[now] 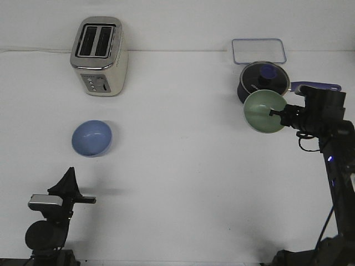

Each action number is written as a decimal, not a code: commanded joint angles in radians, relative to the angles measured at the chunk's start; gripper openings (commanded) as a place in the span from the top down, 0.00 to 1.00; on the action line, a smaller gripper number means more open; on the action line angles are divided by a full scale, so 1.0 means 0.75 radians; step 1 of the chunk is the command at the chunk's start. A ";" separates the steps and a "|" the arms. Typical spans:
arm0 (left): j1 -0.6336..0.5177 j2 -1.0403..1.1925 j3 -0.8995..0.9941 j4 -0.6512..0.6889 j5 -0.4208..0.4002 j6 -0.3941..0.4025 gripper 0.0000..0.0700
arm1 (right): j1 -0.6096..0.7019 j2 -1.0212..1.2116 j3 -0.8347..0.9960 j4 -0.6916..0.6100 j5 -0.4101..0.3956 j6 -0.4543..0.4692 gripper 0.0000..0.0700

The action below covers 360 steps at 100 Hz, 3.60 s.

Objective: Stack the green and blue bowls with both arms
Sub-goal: 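Grasp the green bowl rim with the right gripper and lift, then carry the green bowl toward the robot and lower it onto the table, then open the right gripper and withdraw it from the green bowl, then reach the left gripper to the rim of the blue bowl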

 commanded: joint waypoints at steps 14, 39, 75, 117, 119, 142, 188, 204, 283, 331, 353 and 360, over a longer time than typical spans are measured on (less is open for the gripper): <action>0.002 -0.002 -0.026 0.013 0.006 -0.007 0.98 | 0.113 -0.167 0.025 -0.142 -0.051 -0.028 1.00; 0.002 -0.002 -0.026 0.013 0.006 -0.007 0.98 | 0.450 -0.301 -0.138 -0.177 -0.030 0.000 1.00; 0.002 -0.002 -0.026 0.013 0.006 -0.007 0.98 | 0.919 -0.277 -0.502 0.100 0.120 0.166 1.00; 0.002 -0.002 -0.026 0.013 0.006 -0.007 0.98 | 1.066 0.007 -0.577 0.244 0.134 0.186 1.00; 0.002 -0.002 -0.026 0.013 0.006 -0.007 0.98 | 1.066 0.013 -0.577 0.243 0.134 0.186 1.00; 0.002 -0.002 -0.026 0.013 0.006 -0.007 0.98 | 1.065 0.016 -0.576 0.238 0.129 0.182 0.72; 0.002 -0.002 -0.026 0.014 0.006 -0.007 0.98 | 0.904 -0.373 -0.563 0.333 0.140 -0.010 0.58; 0.002 -0.002 -0.026 0.015 0.005 -0.154 0.98 | 0.816 -0.546 -0.565 0.420 0.180 -0.099 0.58; 0.003 0.212 0.353 -0.257 -0.052 -0.615 0.98 | 0.764 -1.222 -1.238 0.809 0.377 -0.040 0.62; 0.033 1.260 1.135 -0.694 -0.055 -0.436 0.26 | 0.764 -1.223 -1.238 0.822 0.373 -0.083 0.62; 0.109 1.555 1.204 -0.747 -0.044 -0.456 0.05 | 0.764 -1.223 -1.238 0.822 0.369 -0.090 0.62; 0.131 1.626 1.205 -0.737 -0.018 -0.455 0.05 | 0.764 -1.223 -1.238 0.822 0.368 -0.104 0.62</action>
